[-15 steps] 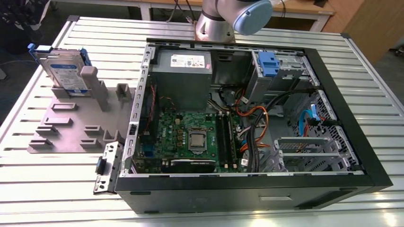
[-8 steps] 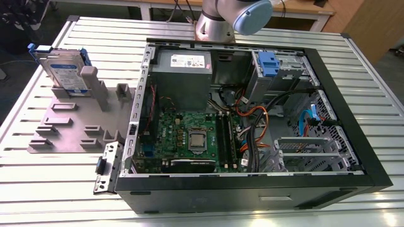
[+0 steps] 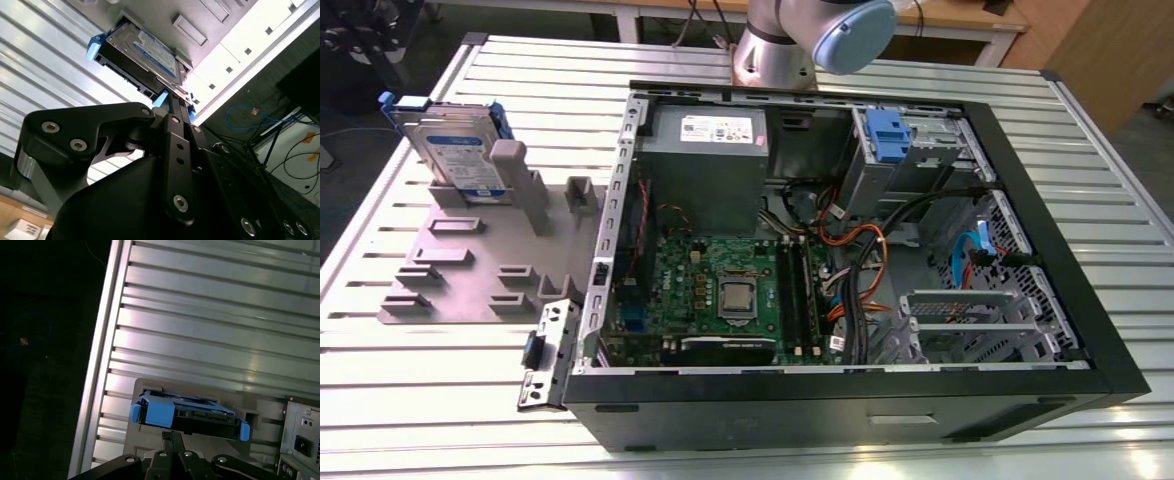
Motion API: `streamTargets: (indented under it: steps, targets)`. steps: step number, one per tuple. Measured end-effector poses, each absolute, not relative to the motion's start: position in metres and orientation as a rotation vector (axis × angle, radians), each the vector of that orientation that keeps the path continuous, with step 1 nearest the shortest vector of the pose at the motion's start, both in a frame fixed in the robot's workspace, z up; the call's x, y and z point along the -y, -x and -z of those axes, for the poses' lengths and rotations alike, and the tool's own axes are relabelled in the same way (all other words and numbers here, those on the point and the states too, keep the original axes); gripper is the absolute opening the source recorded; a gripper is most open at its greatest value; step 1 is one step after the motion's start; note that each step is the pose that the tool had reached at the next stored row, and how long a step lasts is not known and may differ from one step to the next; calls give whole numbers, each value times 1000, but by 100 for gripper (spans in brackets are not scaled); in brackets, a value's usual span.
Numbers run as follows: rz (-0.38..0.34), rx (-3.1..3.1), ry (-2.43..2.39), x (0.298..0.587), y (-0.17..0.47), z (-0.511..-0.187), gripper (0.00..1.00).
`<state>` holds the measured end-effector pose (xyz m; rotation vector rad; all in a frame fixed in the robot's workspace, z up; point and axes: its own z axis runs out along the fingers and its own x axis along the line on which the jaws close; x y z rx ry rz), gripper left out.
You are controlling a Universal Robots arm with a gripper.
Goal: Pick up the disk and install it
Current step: 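Pick up the disk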
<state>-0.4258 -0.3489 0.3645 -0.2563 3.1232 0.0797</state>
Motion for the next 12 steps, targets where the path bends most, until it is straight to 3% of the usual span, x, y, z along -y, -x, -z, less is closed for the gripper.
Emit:
streamTargets:
  steps: [12]
  targets:
    - [-80, -3092, 539, 349, 426, -364, 11]
